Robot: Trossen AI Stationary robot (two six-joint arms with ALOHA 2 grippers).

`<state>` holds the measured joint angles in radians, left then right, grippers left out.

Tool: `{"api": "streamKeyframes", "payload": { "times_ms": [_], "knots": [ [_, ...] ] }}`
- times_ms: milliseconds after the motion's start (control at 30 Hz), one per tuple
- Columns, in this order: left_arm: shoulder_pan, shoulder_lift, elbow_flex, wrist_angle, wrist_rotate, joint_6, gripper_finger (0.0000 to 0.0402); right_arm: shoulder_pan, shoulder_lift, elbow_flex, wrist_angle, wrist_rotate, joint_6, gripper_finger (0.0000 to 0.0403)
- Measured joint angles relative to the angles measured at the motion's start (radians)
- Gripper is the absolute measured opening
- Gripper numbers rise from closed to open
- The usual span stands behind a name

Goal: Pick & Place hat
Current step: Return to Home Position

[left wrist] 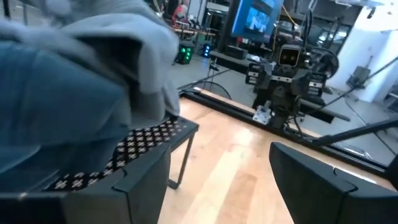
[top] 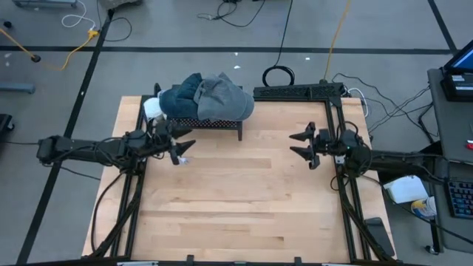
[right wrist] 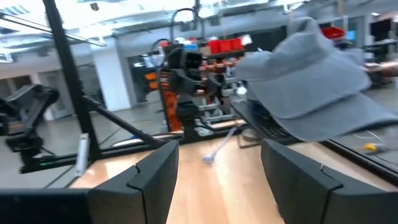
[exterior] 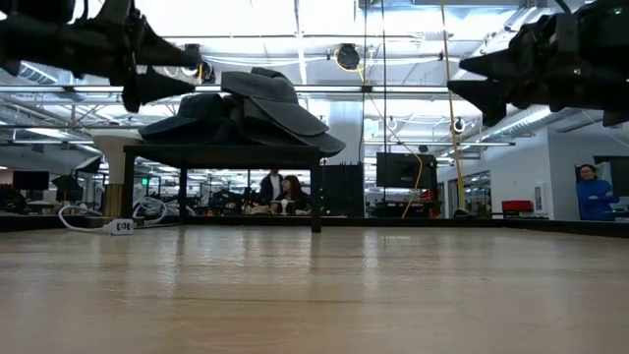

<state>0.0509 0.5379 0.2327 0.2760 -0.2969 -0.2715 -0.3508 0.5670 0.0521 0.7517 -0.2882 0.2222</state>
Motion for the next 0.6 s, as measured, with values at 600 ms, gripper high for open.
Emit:
{"api": "streamKeyframes", "payload": {
  "times_ms": [600],
  "knots": [
    [0.000,-0.253,-0.156,0.030,-0.022,0.051,0.0285,-0.344,-0.205,-0.003,-0.170,-0.237,0.054,0.0222]
  ]
}}
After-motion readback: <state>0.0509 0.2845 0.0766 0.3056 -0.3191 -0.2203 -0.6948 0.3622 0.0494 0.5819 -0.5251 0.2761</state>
